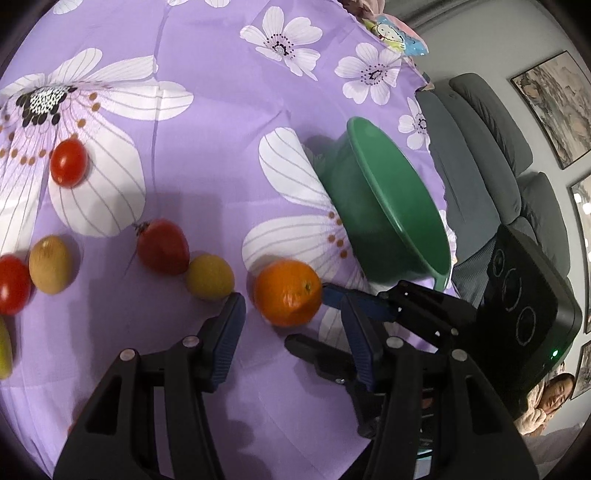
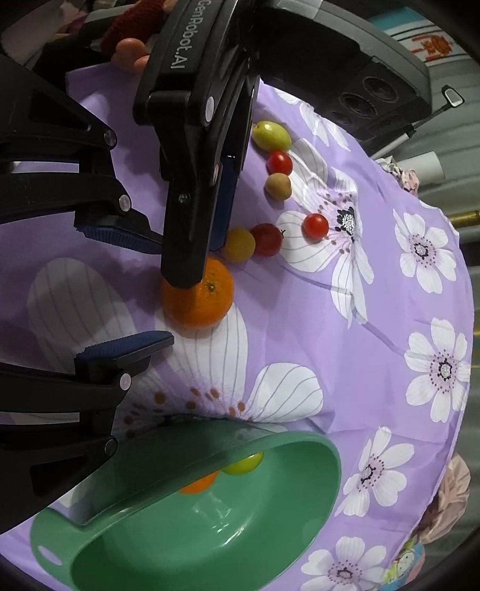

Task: Organize fruits
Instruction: 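Close the left gripper on the orange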

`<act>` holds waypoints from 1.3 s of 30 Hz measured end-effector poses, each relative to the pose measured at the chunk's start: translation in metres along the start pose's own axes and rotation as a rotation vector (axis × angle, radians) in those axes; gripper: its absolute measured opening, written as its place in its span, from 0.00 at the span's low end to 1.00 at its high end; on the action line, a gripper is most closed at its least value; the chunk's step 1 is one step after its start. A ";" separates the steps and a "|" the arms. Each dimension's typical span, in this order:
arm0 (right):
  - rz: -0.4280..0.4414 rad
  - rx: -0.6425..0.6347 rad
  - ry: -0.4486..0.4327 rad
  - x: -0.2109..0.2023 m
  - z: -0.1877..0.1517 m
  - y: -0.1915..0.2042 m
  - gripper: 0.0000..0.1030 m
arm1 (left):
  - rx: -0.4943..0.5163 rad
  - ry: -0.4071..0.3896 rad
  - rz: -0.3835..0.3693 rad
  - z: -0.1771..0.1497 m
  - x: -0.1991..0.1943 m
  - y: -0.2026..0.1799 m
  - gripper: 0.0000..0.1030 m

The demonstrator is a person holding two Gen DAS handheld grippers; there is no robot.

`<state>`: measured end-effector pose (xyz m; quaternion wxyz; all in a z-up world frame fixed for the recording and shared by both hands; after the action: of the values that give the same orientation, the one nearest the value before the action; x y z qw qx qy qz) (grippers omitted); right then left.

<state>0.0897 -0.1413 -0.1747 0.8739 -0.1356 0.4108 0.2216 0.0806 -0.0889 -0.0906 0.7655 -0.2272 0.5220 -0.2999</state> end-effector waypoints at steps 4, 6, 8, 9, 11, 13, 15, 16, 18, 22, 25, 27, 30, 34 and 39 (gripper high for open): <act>-0.001 0.001 -0.001 0.002 0.004 -0.002 0.46 | 0.006 0.002 -0.001 0.004 0.004 -0.002 0.52; 0.000 0.000 -0.002 0.002 0.005 -0.002 0.46 | 0.011 0.008 0.007 0.006 0.007 -0.002 0.51; 0.008 -0.002 -0.002 0.003 0.006 -0.002 0.46 | 0.017 0.013 0.008 0.005 0.010 -0.002 0.51; 0.012 -0.004 -0.002 0.004 0.007 -0.003 0.46 | 0.022 0.014 0.011 0.005 0.011 -0.003 0.51; 0.020 -0.006 0.000 0.006 0.008 -0.003 0.46 | 0.028 0.018 0.017 0.006 0.014 -0.003 0.51; 0.028 -0.005 0.001 0.008 0.009 -0.003 0.46 | 0.028 0.020 0.027 0.007 0.016 -0.002 0.51; 0.035 -0.003 0.001 0.011 0.010 -0.003 0.46 | 0.028 0.025 0.032 0.006 0.018 -0.001 0.51; 0.041 0.000 0.001 0.012 0.011 -0.002 0.46 | 0.029 0.027 0.037 0.006 0.020 -0.001 0.50; 0.048 0.000 -0.003 0.013 0.012 -0.001 0.46 | 0.031 0.032 0.043 0.005 0.022 0.000 0.47; 0.054 0.009 -0.007 0.013 0.013 0.000 0.46 | 0.026 0.027 0.047 0.006 0.022 0.003 0.41; 0.052 0.013 -0.010 0.013 0.012 0.000 0.45 | 0.030 0.026 0.049 0.007 0.022 0.003 0.42; 0.049 0.020 -0.011 0.013 0.012 0.000 0.44 | 0.033 0.022 0.051 0.006 0.022 0.003 0.42; 0.045 0.033 -0.014 0.013 0.013 0.000 0.43 | 0.029 0.019 0.051 0.006 0.021 0.004 0.42; 0.043 0.036 -0.011 0.011 0.012 0.003 0.43 | 0.029 0.018 0.055 0.002 0.016 0.004 0.42; 0.052 0.028 -0.028 0.001 0.013 0.013 0.43 | 0.035 -0.006 0.055 -0.003 0.003 -0.001 0.42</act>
<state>0.0918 -0.1245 -0.1683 0.8753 -0.1097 0.4050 0.2403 0.0779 -0.0919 -0.0927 0.7788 -0.2005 0.5204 -0.2872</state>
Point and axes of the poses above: each gripper's, at about its wrist camera, not at the fingertips, and x roughly the way its jaws point, y to its left, z to its top, the point moved 8 cm from there along x, roughly the way its jaws point, and after that the axes turned 3 degrees about -x, right-handed, at the moved point
